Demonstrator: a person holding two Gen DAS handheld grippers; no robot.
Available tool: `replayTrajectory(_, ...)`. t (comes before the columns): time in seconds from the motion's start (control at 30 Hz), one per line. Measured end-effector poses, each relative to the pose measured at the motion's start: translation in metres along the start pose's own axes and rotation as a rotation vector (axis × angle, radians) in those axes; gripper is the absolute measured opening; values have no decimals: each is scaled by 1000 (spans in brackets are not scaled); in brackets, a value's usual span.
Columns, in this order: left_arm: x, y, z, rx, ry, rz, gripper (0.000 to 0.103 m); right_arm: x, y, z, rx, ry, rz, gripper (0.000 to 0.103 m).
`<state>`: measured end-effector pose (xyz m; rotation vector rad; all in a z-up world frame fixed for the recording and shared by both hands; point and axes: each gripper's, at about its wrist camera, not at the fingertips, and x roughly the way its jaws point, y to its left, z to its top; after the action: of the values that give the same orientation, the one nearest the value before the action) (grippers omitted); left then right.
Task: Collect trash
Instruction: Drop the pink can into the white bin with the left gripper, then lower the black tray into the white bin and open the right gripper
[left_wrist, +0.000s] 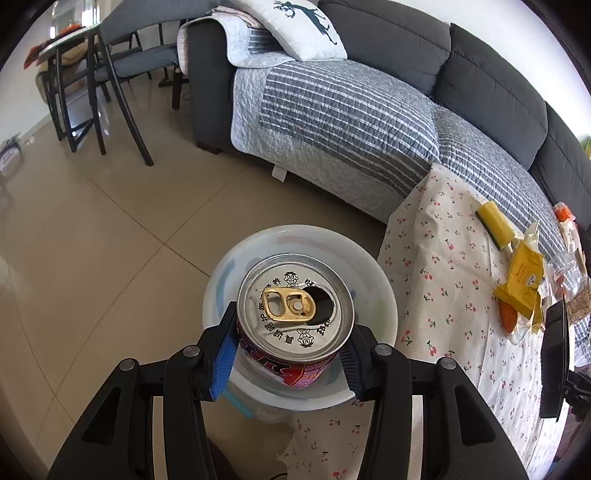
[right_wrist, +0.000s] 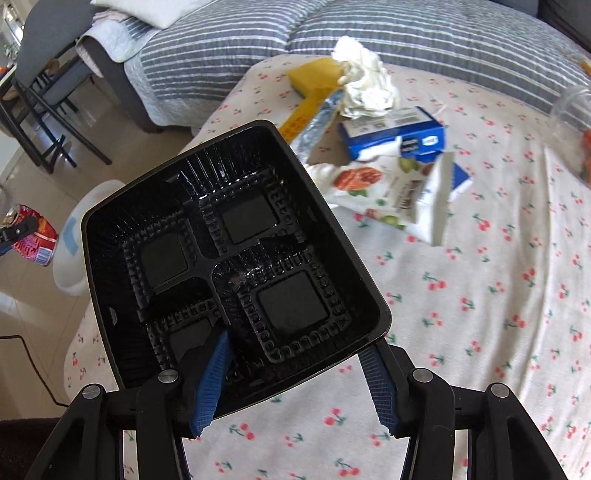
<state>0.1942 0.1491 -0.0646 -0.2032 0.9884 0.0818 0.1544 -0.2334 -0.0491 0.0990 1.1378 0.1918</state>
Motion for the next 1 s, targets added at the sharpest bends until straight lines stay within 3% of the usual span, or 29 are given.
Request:
replayTrajectory(0.13,10,-3,-4,14,62,23,53,11,14,4,-8,7,9,59)
replayTrajectory(0.27,6,-2,-7,38,75,58,85,18,28,7,-16,8,18,59)
replayTrajectory(0.53,-18,36,-26,-23,114,64,91,29,60,13,-57,11,36,59)
replayTrajectory(0.7,-36,55,-36,21,82,105,96,39,94,22,-106,9,47,59)
replayTrajectory(0.83,-45,70,-41,50,60,148,99,61,123,27,-122,55,73,60)
replayTrajectory(1.0,-52,91,-43,16,62,137,99,94,157,36,-114,104,95,60)
